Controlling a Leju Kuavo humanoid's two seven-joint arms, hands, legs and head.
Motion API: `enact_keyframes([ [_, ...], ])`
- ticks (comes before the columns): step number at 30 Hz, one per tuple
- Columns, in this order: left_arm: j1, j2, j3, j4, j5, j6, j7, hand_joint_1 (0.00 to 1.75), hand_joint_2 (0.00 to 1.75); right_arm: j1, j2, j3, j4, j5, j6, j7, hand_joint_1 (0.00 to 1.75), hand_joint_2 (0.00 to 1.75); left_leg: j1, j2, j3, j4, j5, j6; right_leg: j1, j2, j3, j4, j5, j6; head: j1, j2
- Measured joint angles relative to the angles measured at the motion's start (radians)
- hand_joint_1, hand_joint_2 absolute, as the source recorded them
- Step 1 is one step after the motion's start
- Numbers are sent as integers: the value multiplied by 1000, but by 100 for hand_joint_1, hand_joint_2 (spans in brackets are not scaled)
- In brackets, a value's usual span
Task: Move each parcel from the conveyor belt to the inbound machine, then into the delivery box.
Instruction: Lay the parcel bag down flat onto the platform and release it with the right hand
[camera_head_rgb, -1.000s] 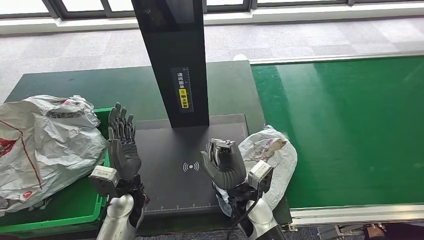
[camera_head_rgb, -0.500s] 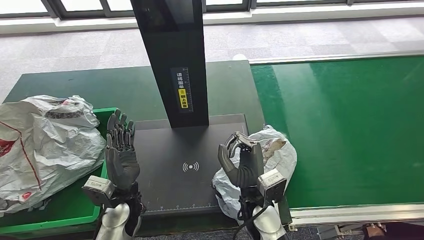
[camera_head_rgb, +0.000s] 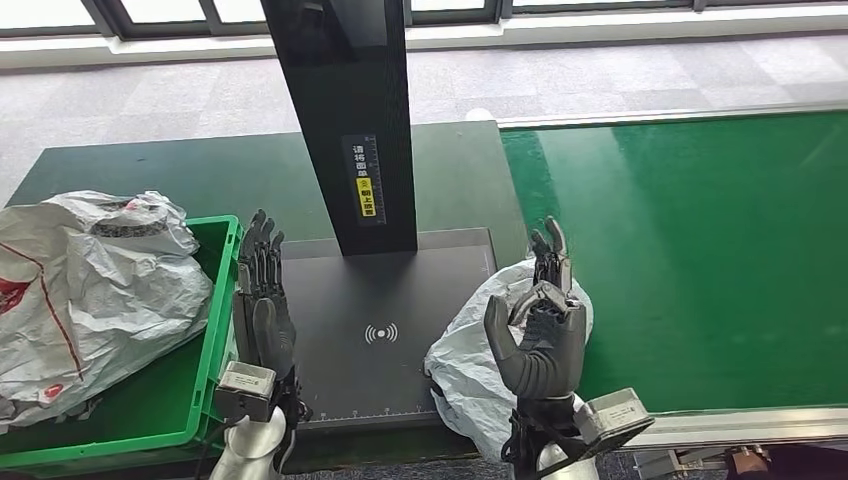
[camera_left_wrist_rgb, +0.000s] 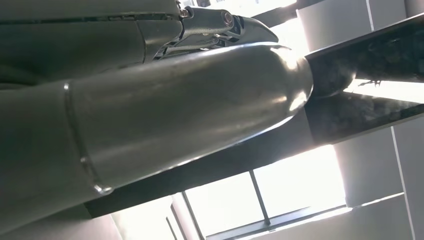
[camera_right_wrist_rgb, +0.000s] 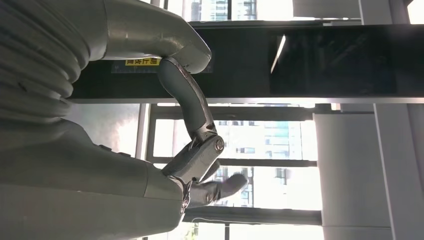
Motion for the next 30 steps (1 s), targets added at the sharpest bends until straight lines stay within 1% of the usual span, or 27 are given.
enact_keyframes([
  [13, -3, 0, -14, 0, -9, -5, 6, 0, 0, 12, -12, 0, -30, 0, -2, 1, 0, 175, 0, 0, 0, 0, 0, 0, 0, 0, 0, 0, 0, 0, 0, 0],
  [15, -18, 5, -28, 9, -72, -44, 46, 0, 87, 16, -13, 0, -39, 1, -12, 1, 0, 175, 0, -1, 0, 0, 0, 0, 0, -1, 0, 0, 0, 0, 0, 0],
  [17, -54, 20, -66, 42, -191, -106, 105, 0, 87, 23, -17, 0, -58, 4, -29, 1, 0, 175, -1, -2, 0, 0, 0, 1, 0, -2, 1, 0, 0, 1, 0, 0],
  [19, -102, 33, -110, 102, -320, -139, 140, 0, 87, 35, -21, 0, -85, 8, -41, 1, 0, 175, -1, -3, 0, 0, 0, 1, 0, -2, 1, 0, 0, 1, 0, 0],
  [21, -155, 41, -154, 183, -443, -137, 164, 0, 175, 51, -26, 0, -112, 10, -40, 1, 0, 175, -2, -2, 0, 0, 1, 1, 0, -1, 1, 0, 1, 2, 0, 0],
  [24, -228, 49, -214, 308, -596, -113, 220, 0, 175, 68, -31, 0, -140, 10, -20, 1, 0, 175, -2, -1, 0, 1, 1, 1, 0, -1, 0, 0, 2, 3, 0, 0],
  [27, -294, 52, -269, 440, -739, -105, 305, 0, 175, 74, -35, 0, -159, 10, 9, 1, 0, 175, -3, -1, 0, 1, 1, 1, 0, 0, 0, 0, 2, 3, 0, 0],
  [28, -310, 53, -286, 480, -774, -105, 325, 0, 175, 74, -36, 0, -163, 9, 16, 1, 0, 175, -3, 0, 0, 1, 1, 1, 0, 0, 0, 0, 2, 3, 0, 0],
  [30, -338, 53, -314, 558, -813, -104, 340, 0, 175, 74, -38, 0, -168, 9, 26, 1, 0, 175, -3, 0, 0, 1, 1, 1, 0, 1, 0, 0, 2, 3, 0, 0],
])
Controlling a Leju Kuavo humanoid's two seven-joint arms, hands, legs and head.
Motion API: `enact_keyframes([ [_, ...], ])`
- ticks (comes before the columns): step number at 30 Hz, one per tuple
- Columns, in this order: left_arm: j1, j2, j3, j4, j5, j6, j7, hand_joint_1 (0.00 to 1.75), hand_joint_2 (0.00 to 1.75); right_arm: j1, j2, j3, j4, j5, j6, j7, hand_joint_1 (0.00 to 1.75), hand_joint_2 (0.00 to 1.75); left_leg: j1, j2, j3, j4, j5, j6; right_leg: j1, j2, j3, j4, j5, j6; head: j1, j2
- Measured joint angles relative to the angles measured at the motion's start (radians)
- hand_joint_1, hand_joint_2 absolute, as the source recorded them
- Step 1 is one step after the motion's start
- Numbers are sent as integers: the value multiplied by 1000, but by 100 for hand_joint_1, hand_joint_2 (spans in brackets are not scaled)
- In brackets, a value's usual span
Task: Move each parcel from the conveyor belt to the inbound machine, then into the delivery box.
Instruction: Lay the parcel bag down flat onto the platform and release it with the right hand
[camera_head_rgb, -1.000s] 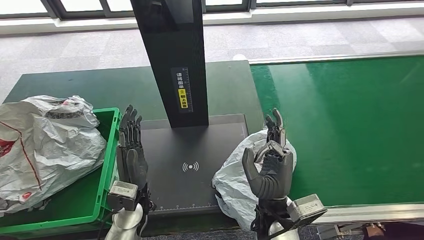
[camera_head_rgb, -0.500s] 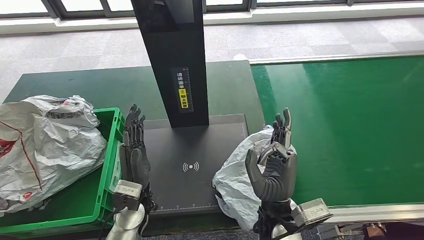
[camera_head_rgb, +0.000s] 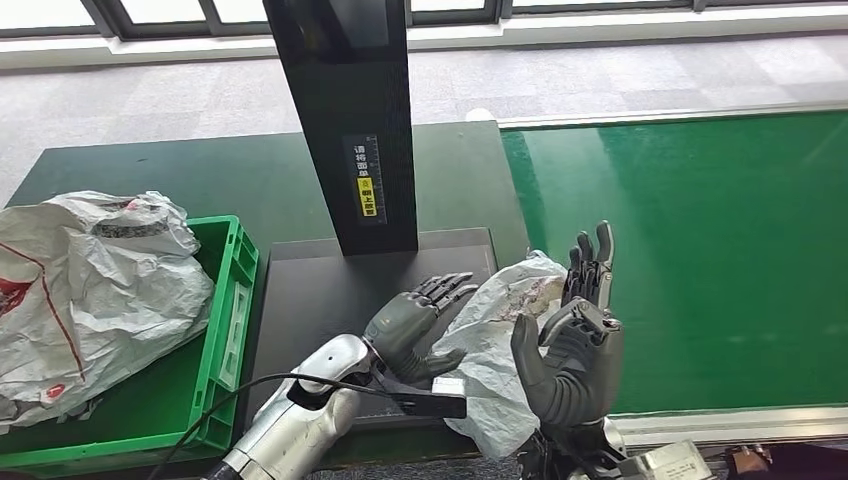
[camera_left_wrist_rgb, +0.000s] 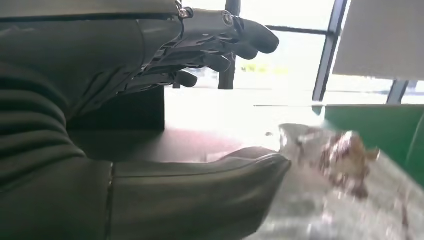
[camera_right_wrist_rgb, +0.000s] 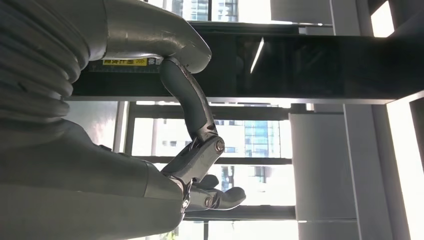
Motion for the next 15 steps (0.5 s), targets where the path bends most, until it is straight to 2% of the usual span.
enact_keyframes([
  [5, -33, 0, -43, 137, -23, 26, -28, 0, 175, 1, -6, 0, -9, 0, 3, 0, 0, 175, 0, 0, 0, 0, 0, 0, 0, 0, 0, 0, 0, 0, 0, 0],
  [9, -38, 0, -54, 158, -8, 13, -51, 0, 175, 4, -11, 0, -18, 0, -6, 0, 0, 175, 0, 0, -1, 0, 0, 0, 0, 0, 0, 0, 0, 0, 0, 0],
  [15, -39, 1, -63, 176, -20, -42, -37, 0, 175, 6, -18, 0, -22, -3, -10, 0, 0, 175, 0, 0, -1, 0, 0, 0, 0, -1, 0, 0, 0, 0, 0, 0],
])
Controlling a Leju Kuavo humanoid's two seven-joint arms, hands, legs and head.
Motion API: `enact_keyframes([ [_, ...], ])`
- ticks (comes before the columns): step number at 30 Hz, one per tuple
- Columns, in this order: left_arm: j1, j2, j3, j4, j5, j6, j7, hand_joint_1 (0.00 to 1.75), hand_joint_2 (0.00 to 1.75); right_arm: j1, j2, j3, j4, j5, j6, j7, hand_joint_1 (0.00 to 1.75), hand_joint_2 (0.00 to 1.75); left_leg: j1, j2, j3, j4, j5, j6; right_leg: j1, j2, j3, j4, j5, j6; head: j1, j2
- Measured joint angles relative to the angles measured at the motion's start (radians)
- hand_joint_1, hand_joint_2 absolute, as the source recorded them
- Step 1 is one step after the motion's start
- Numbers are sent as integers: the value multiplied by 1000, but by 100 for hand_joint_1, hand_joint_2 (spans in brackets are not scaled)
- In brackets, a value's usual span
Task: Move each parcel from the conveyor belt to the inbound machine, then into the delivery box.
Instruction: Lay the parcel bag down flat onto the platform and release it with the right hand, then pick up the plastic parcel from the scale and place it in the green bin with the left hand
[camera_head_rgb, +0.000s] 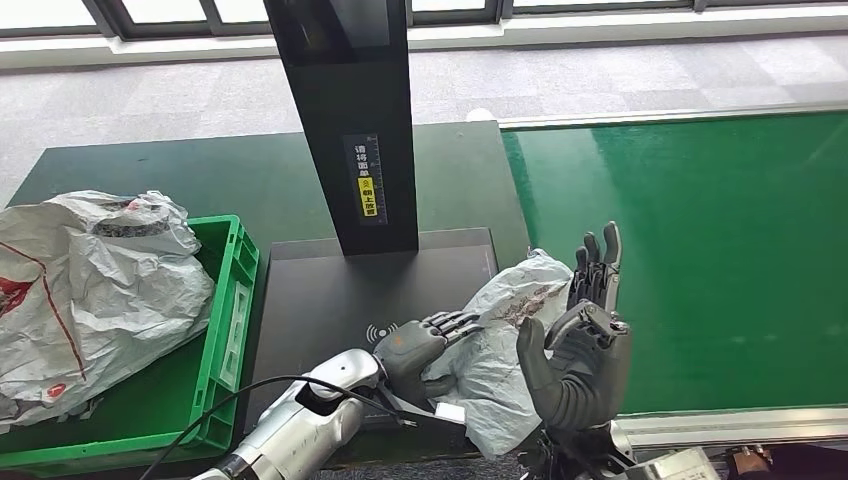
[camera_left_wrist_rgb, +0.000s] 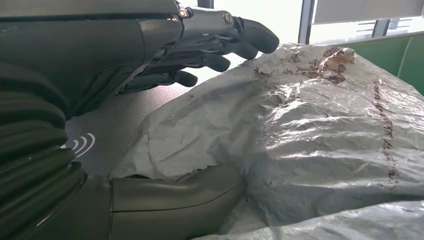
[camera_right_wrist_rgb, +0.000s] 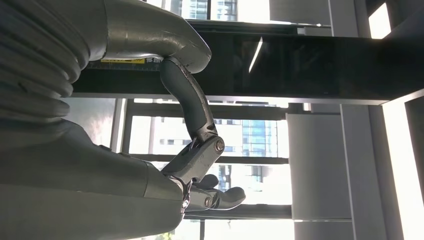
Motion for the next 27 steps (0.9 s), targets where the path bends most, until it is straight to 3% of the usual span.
enact_keyframes([
  [11, -6, 1, -10, 23, -13, -22, 16, 0, 175, 0, -6, 0, -4, -3, -1, 0, 0, 175, 0, 0, 0, 0, 0, 0, 0, 0, 0, 0, 0, 0, 0, 0],
  [15, -27, 4, -22, 63, -41, -71, 47, 175, 175, -1, -6, 0, -6, -12, 6, 0, 0, 175, 0, -2, 1, 0, 0, 0, 0, -1, 3, 0, 0, 1, 0, 0],
  [27, -134, 4, -47, 246, -55, -149, 37, 175, 175, -40, -6, 0, 2, -47, 70, 1, 0, 175, 1, -2, 16, -1, -9, 4, 0, -2, 29, -1, -8, 2, 0, 0],
])
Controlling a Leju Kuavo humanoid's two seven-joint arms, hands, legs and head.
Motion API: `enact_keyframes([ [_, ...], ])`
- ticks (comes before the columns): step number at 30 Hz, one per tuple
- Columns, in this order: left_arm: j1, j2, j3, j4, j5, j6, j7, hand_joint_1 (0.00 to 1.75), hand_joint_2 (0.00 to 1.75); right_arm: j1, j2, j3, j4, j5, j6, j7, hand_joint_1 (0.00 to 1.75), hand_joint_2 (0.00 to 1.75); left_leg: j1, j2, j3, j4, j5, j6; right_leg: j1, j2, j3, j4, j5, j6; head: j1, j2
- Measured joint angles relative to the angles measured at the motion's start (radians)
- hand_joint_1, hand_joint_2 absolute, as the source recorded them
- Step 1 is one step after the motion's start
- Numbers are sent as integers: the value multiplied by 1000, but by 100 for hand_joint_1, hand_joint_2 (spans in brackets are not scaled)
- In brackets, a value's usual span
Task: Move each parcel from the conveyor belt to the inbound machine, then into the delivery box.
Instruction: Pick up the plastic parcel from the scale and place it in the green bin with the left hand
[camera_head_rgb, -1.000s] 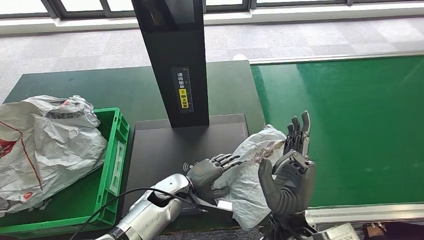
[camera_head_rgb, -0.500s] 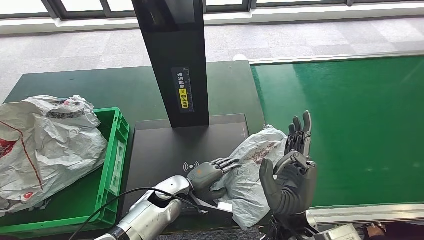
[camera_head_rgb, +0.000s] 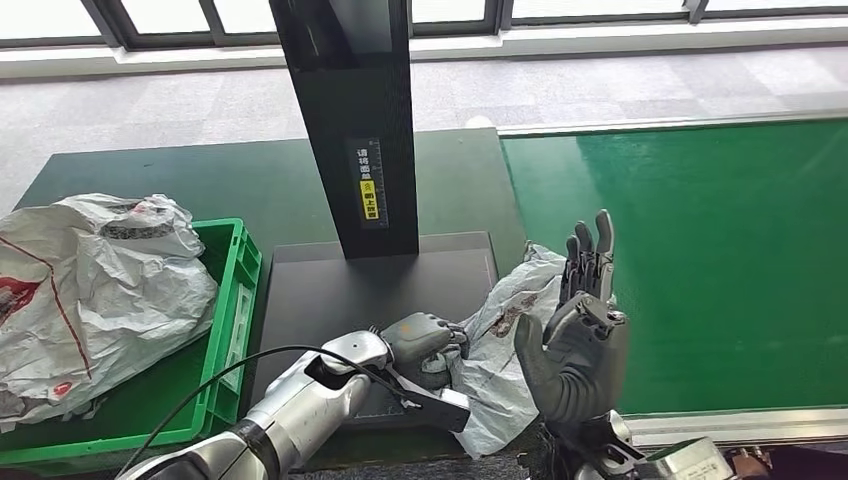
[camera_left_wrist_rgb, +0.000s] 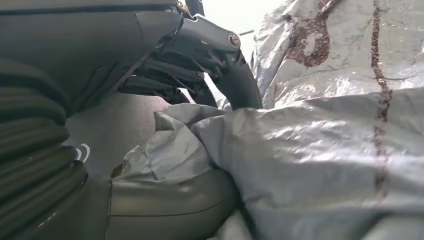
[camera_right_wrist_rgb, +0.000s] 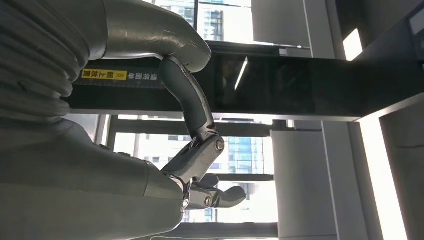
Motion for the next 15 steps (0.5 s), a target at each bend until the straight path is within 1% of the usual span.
enact_keyframes([
  [3, -12, 5, 0, 24, 24, -1, 7, 175, 175, -8, 0, 0, 5, 6, 3, 0, 0, 175, 1, 0, 10, -1, -4, -1, 0, 1, 9, 0, -4, -2, 0, 0],
  [7, -28, 18, 1, 48, 41, -11, 11, 175, 175, -11, 0, 0, 7, 7, 0, 0, 0, 175, 2, 3, 26, -4, -17, 0, 1, 3, 24, 0, -10, -4, 0, 0],
  [8, -33, 22, 2, 52, 43, -15, 11, 175, 175, -12, 0, 0, 7, 6, -1, 0, 0, 175, 3, 3, 29, -4, -17, -1, 1, 3, 26, 0, -11, -4, 0, 0],
  [12, -56, 32, 8, 61, 56, -22, 27, 175, 175, -17, 1, 0, 7, 4, -5, 0, 0, 175, 3, 3, 27, -5, -13, 0, 2, 3, 24, 0, -10, -6, 0, 0],
  [14, -58, 37, 22, 65, 72, 15, 57, 175, 175, -19, 2, 1, 7, 4, -12, 0, 0, 175, 4, 3, 26, -5, -11, -2, 2, 3, 21, 1, -9, -7, 0, 0],
  [15, -55, 40, 37, 66, 88, 65, 76, 175, 175, -19, 2, 1, 7, 5, -18, 0, 0, 175, 4, 3, 25, -5, -9, -4, 2, 3, 19, 1, -9, -7, 0, 0],
])
